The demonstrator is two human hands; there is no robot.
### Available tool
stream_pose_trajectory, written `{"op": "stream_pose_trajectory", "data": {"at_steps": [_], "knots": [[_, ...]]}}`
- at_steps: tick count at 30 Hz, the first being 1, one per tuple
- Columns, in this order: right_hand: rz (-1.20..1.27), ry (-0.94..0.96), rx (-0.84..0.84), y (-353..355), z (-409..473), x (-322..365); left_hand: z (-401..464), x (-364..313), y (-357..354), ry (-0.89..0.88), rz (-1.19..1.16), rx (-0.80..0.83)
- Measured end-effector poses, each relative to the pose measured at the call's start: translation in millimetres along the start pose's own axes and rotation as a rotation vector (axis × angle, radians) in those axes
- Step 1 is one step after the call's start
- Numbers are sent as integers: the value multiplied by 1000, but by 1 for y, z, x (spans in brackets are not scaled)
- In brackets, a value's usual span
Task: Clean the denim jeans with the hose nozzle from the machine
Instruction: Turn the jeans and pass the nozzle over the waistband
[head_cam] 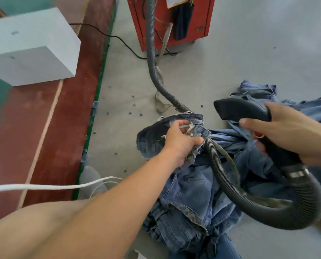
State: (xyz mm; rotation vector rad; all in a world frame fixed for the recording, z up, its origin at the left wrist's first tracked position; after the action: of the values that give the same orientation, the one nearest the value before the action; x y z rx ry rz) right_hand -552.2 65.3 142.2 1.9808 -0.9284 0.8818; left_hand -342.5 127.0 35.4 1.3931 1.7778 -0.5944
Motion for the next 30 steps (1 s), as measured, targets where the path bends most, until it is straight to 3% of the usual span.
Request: {"op": "stream_pose_trajectory", "data": {"at_steps": [7,14,20,26,30], "knots": [[-380,-22,91,-6,-5,-13,10,0,-9,-69,41,21],[-302,-11,-34,-10,13,-4,0,10,-7,-98,31,162],[-673,78,156,-18,-3,-1,-3,2,-2,-101,-77,215],[-528,5,29,-17,10,-8,-1,11,-5,-76,-155,207],[-449,-104,186,-22,-2,-8,4,9,-6,-48,-199,216]]}}
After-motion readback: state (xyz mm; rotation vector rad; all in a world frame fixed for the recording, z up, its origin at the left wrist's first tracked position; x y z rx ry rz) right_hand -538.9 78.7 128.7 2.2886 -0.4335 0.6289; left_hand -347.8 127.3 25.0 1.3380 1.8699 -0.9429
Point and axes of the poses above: each hand's wrist, its own z-axis towards the middle knuckle, its own y-axis out of the back of the hand, x = y × z, the point moved 1 cm from there along z, towards the middle knuckle, and after that the axes turned 9 degrees about z, right-handed, at the moved point
